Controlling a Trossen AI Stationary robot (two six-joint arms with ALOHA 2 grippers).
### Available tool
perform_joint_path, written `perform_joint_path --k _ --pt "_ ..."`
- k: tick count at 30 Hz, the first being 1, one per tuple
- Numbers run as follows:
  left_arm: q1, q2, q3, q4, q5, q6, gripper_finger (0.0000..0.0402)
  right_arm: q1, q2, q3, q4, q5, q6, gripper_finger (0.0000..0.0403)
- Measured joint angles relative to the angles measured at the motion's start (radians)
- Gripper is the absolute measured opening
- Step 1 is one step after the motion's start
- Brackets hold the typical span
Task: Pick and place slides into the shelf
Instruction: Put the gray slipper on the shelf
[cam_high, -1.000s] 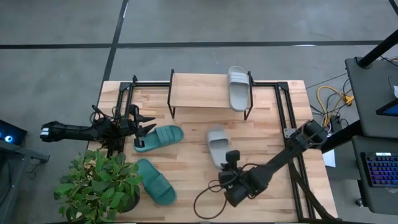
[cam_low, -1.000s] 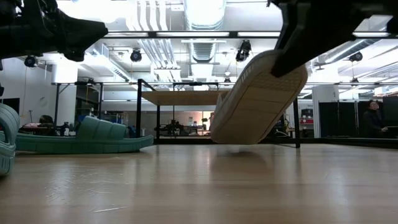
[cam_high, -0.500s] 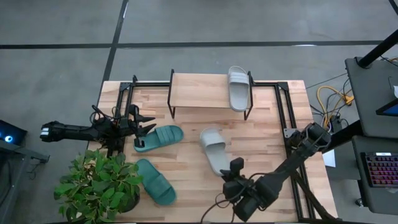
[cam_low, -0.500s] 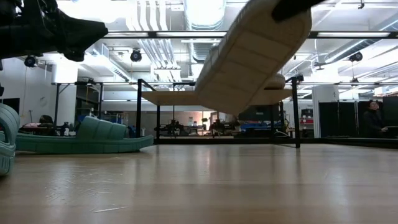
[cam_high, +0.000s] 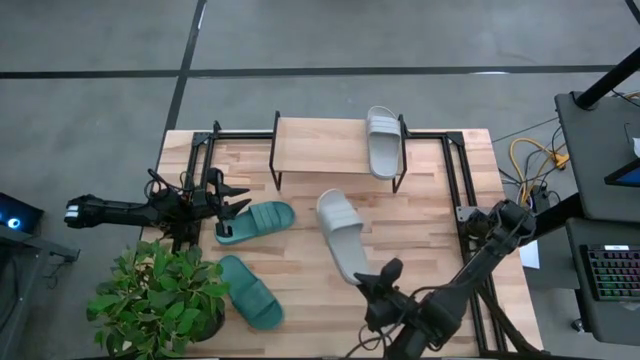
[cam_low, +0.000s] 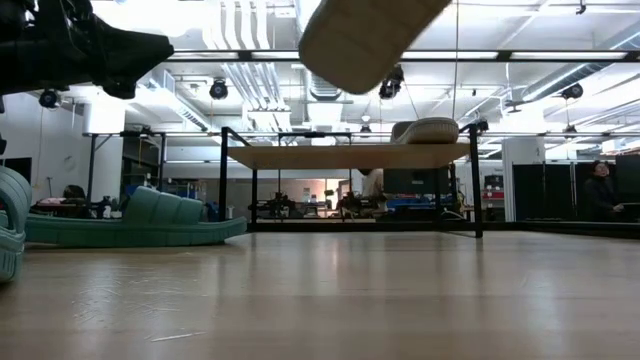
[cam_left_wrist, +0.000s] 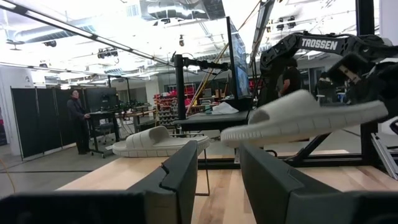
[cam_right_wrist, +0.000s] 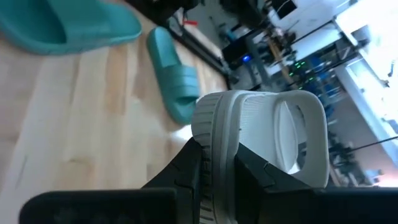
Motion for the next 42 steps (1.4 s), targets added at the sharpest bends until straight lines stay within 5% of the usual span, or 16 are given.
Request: perform_joint_path --k 42 --pt "0.000 0.000 0.000 0.000 0.000 0.000 0.0107 -0.044 0.000 0.056 -0.006 0.056 -0.142 0.0049"
